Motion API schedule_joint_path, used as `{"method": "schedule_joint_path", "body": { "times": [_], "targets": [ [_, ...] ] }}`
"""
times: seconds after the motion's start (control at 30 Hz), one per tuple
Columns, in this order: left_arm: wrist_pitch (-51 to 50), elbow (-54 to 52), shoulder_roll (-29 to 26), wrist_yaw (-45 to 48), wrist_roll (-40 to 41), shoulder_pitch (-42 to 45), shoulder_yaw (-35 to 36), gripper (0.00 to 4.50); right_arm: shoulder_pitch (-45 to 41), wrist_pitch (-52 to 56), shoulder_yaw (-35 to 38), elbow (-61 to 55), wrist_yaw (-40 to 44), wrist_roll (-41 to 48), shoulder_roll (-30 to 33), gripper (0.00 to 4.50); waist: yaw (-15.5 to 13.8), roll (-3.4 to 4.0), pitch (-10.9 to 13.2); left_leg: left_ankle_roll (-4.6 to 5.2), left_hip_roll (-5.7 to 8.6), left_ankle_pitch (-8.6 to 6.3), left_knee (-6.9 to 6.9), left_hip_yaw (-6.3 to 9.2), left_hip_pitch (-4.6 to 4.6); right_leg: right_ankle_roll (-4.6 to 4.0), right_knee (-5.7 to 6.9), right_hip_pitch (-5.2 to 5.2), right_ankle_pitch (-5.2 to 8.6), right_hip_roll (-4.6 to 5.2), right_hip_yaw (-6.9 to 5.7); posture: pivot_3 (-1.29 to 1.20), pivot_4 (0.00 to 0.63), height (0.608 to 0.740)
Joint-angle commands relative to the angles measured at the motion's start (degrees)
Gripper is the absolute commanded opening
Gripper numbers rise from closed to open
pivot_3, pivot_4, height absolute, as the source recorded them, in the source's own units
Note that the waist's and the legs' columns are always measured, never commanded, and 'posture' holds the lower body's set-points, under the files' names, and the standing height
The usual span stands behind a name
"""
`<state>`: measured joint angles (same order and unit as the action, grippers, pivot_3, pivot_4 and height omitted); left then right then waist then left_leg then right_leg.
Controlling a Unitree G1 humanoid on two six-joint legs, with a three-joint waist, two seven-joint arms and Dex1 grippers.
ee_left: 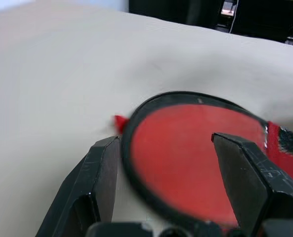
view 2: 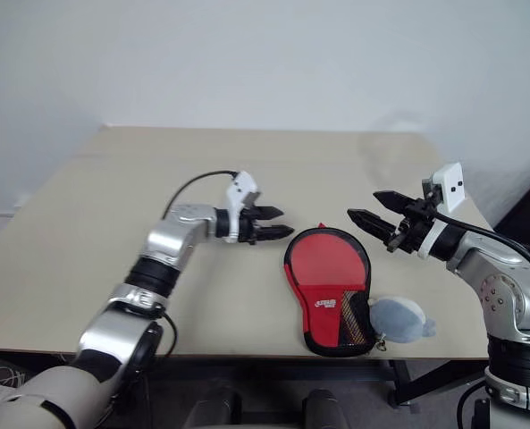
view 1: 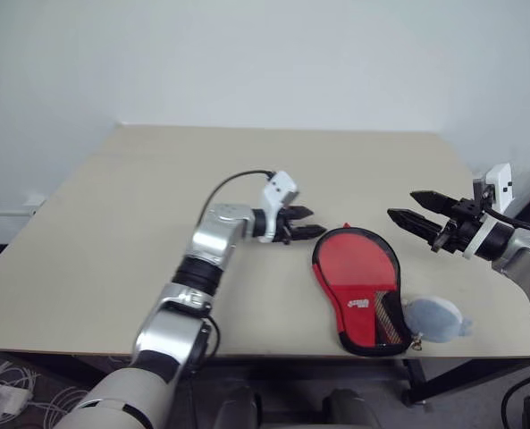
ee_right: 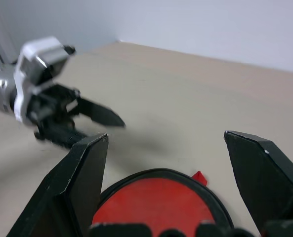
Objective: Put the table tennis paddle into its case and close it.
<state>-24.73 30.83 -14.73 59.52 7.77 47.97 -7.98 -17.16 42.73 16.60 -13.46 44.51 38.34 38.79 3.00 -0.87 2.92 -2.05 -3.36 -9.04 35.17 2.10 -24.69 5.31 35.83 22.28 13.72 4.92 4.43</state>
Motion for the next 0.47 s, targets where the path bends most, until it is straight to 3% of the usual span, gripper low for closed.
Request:
{"method": "schedule_joint_path", "body": {
  "times": [0.03,0.23,0.47],
  "targets": [
    [-2.1,-5.1,-7.1,5.4,2.7,-2.6,2.1,3.14,0.0,0.3,1.4,-2.5,2.7,3.8,1.0,4.06,0.0,0.05,0.0,0.00,0.00,0.00,0.00,-0.01,0.01,0.00,0.01,-0.01,0.00,0.00,0.01,0.00,0.000,0.740],
    [-0.3,-5.0,-20.2,9.0,0.5,-13.1,1.3,3.14,-2.5,0.4,-1.4,-0.6,4.1,4.6,0.3,4.06,0.0,0.08,0.0,-0.02,-0.02,-0.01,0.00,-0.04,0.07,-0.01,-0.01,0.07,0.00,0.00,0.04,0.00,0.000,0.740],
    [-3.6,-15.7,-27.5,13.6,5.0,-31.5,2.3,3.14,0.5,-6.0,-6.5,0.1,7.3,-1.1,0.9,4.06,0.0,-0.05,-0.1,-0.06,-0.17,-0.05,-0.04,-0.16,0.07,-0.06,-0.09,0.07,-0.02,0.04,-0.03,0.00,0.000,0.740]
  ]
}}
